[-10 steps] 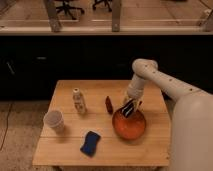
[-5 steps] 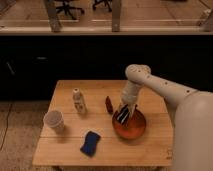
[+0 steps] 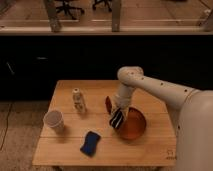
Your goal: Place the eraser on the white sponge
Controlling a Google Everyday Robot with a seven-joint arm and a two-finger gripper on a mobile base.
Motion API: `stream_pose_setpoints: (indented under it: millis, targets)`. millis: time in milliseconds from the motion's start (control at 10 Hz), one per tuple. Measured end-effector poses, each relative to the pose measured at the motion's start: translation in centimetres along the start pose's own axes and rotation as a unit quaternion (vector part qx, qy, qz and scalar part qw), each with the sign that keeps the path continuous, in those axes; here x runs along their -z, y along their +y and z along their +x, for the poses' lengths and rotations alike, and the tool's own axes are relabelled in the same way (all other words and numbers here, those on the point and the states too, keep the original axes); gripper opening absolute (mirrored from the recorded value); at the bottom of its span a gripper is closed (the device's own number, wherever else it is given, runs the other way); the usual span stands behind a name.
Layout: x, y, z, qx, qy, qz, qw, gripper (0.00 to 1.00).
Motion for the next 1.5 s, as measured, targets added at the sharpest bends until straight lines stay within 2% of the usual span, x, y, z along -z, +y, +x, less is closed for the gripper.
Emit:
stream_pose_setpoints:
  millis: [200,1500]
  targets:
    - [0.1,-0.8,-1.5,0.015,0.002,-0.002,0.9999,0.00]
    - [-5.4,-2.8,-7.7,0.071,-0.024,-0.041,0.9964,0.00]
